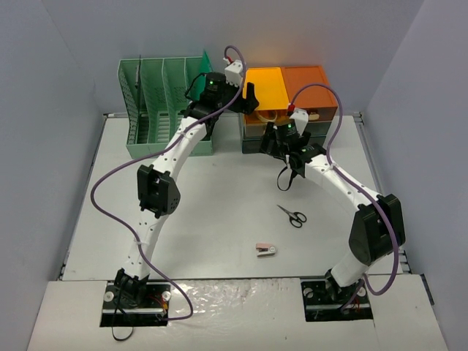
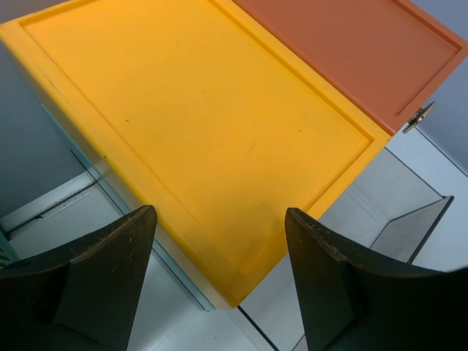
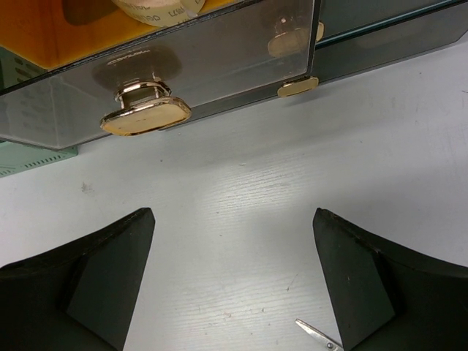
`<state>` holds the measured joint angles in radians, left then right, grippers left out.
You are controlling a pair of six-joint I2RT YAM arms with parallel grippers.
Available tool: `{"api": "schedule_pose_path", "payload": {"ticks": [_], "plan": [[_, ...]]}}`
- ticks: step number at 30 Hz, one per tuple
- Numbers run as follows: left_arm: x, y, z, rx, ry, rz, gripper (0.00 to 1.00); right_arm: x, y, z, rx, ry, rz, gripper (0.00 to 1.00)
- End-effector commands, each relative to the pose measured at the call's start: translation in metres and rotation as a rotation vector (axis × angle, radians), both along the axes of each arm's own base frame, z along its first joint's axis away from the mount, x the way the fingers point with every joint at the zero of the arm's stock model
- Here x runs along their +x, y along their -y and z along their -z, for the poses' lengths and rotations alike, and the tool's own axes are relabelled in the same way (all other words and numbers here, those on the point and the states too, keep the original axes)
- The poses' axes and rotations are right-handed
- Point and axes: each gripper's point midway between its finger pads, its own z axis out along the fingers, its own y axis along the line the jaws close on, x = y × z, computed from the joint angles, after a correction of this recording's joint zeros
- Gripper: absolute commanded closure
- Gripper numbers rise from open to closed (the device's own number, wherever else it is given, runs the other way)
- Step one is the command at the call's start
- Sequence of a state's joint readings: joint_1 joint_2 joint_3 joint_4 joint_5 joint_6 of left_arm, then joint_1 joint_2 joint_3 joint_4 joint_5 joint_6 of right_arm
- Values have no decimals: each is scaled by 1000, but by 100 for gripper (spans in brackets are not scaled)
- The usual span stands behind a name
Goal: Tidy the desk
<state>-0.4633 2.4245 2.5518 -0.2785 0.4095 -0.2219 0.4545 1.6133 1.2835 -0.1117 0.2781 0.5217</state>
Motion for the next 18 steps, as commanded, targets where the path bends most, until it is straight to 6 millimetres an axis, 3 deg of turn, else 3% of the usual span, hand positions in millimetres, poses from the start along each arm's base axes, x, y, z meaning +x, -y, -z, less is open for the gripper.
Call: {"api": "schedule_pose_path", "payload": {"ticks": [1, 12, 18], "plan": [[-6, -5, 17, -6, -97, -21, 33, 24, -5, -20, 5, 93, 28, 13], [-21, -20, 48, 100, -207, -87, 33, 72, -3, -38, -5, 193, 76, 12], [-27, -26, 53, 128, -231, -105, 33, 106, -2, -53, -7, 245, 93, 12]]}}
